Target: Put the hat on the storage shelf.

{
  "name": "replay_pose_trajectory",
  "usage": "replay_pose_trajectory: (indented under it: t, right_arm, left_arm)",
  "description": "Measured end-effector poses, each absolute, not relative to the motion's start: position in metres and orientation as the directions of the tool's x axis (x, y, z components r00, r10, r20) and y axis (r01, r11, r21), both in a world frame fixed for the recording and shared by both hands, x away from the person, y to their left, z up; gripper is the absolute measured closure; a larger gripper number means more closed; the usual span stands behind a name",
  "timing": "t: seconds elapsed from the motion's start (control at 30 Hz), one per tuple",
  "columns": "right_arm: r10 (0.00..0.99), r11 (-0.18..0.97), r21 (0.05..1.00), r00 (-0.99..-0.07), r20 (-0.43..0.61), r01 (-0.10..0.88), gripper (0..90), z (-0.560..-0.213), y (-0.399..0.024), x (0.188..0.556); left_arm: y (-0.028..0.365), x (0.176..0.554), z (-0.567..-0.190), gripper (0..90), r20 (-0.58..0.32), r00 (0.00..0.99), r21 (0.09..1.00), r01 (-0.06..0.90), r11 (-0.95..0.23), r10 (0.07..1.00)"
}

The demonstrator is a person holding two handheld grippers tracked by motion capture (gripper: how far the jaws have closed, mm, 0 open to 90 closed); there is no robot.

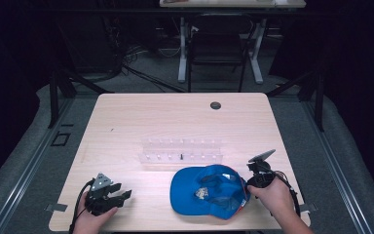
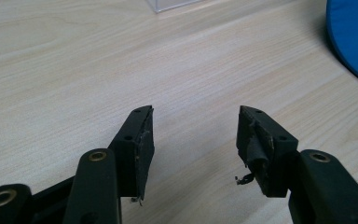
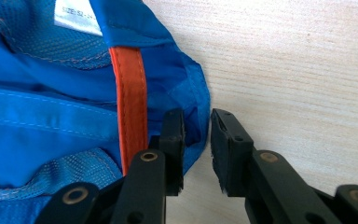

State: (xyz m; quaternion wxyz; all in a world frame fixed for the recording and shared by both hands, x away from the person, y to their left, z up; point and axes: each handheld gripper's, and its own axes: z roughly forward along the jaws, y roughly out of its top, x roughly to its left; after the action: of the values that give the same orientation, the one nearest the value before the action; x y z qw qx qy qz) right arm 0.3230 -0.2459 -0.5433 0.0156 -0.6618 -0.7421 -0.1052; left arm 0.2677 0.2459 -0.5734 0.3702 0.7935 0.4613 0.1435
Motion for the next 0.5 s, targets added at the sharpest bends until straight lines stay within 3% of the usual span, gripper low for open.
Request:
replay_pose_trajectory:
  t: [0.27,0.5]
  right_arm:
    - [0.983,0.158,0.100,-0.166,0.076,0.982,84.8,-0.543,-0.235,0.329]
    - [0.983,0.140,0.102,-0.150,0.101,0.985,89.1,-0.544,-0.234,0.330]
  left_arm:
    - [0.246,0.267,-0.573,46.5,-0.115,0.533,0.720,0.626,-0.300,0.838]
    - [0.246,0.267,-0.573,46.5,-0.114,0.534,0.720,0.626,-0.301,0.838]
